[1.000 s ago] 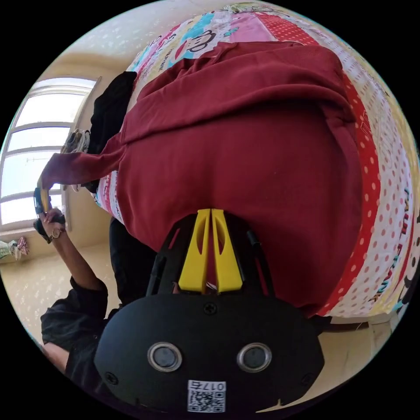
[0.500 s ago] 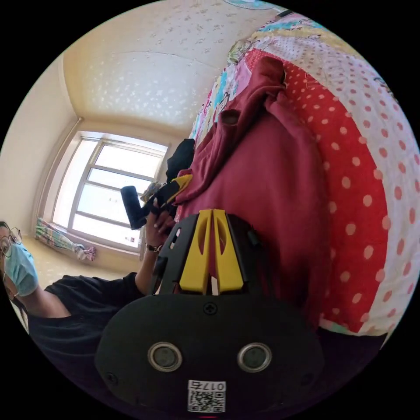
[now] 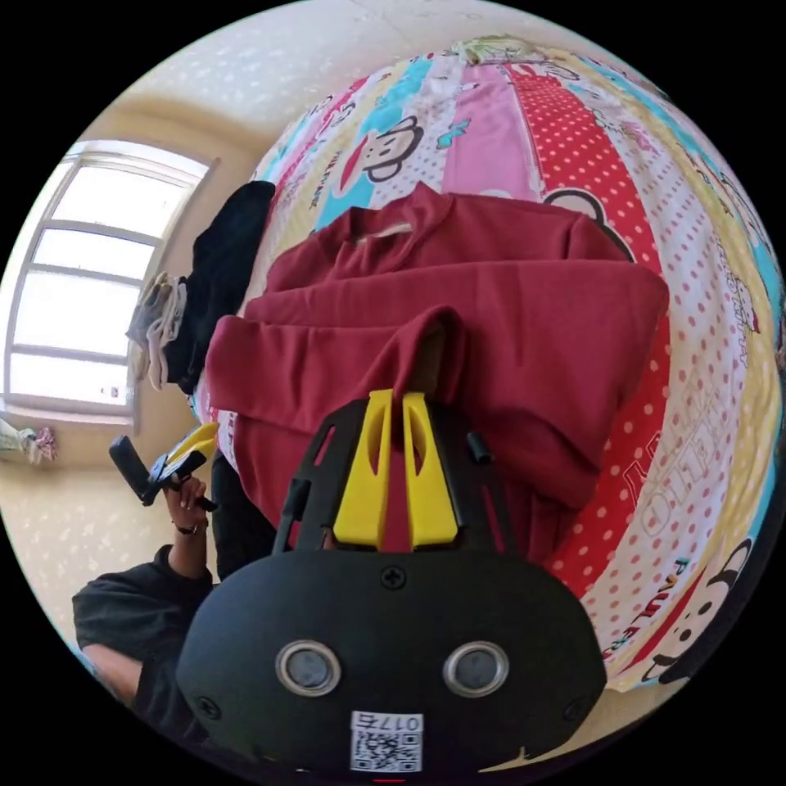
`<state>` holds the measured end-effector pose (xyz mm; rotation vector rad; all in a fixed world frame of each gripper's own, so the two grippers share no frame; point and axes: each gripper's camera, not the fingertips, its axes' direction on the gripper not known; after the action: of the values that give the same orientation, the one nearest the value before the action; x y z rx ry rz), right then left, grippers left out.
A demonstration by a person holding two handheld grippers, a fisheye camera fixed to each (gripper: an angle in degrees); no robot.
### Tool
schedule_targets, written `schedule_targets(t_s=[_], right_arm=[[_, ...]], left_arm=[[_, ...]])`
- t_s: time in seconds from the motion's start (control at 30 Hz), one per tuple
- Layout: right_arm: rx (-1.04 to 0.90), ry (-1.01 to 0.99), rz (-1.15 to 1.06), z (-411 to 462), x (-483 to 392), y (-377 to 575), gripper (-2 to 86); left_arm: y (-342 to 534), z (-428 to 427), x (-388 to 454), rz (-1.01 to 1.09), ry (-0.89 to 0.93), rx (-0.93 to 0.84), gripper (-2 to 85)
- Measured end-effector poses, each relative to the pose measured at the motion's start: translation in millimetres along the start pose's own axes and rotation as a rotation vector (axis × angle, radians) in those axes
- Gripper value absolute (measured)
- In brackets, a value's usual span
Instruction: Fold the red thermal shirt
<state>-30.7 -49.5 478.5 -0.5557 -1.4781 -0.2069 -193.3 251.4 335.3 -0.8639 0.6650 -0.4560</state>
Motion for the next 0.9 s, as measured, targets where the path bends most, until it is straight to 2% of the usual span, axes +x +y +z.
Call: schedule_targets(t_s=[0.13, 0.2, 0.27, 0.33, 0.4, 0.43, 0.5, 0.57, 0.7, 0.8, 0.9], right_arm=[[0.196, -0.011, -0.169, -62.7, -57.4, -2.0, 3.3], [0.309, 0.103, -0.088, -97.0, -56.3, 1.4, 3.2], [0.342, 0.194, 0.030, -105.5, -28.9, 3.6, 3.4], [0.278, 0.207, 0.167, -93.7, 16.4, 4.7, 3.9], [0.103, 0.101, 0.285, -59.2, 76.0, 13.9, 5.5], [0.075, 0.058, 0.301, -52.6, 86.1, 19.9, 6.7], [0.157, -0.076, 0.279, -53.3, 96.1, 58.2, 9.4], [0.205, -0.102, 0.251, -63.6, 88.8, 88.5, 9.9], [0.179, 0.036, 0.311, -66.1, 68.4, 159.2, 13.8], [0.080, 0.023, 0.326, -39.1, 64.8, 205.0, 13.9], [0.267, -0.017, 0.321, -35.8, 58.4, 257.0, 11.4]], left_arm=[[3.0, 13.9, -16.6, -0.047, 0.007, -0.004, 8.6], [3.2, 23.0, -22.6, -0.070, 0.043, -0.013, 8.6], [4.6, 35.2, -27.7, -0.088, 0.064, -0.029, 8.6], [5.9, 46.4, -31.0, -0.102, 0.053, -0.075, 8.7], [8.9, 53.1, -33.3, -0.098, 0.052, -0.102, 9.1], [12.0, 51.6, -34.7, -0.094, 0.057, -0.092, 9.6], [17.5, 43.4, -36.5, -0.084, 0.054, -0.061, 10.3], [26.6, 29.5, -40.5, -0.097, 0.012, -0.035, 13.0], [48.1, 29.5, -46.7, -0.123, 0.006, -0.068, 17.2], [72.9, 29.9, -36.9, -0.087, -0.014, -0.020, 17.4], [94.2, 30.6, -24.9, -0.078, -0.007, -0.018, 16.1]])
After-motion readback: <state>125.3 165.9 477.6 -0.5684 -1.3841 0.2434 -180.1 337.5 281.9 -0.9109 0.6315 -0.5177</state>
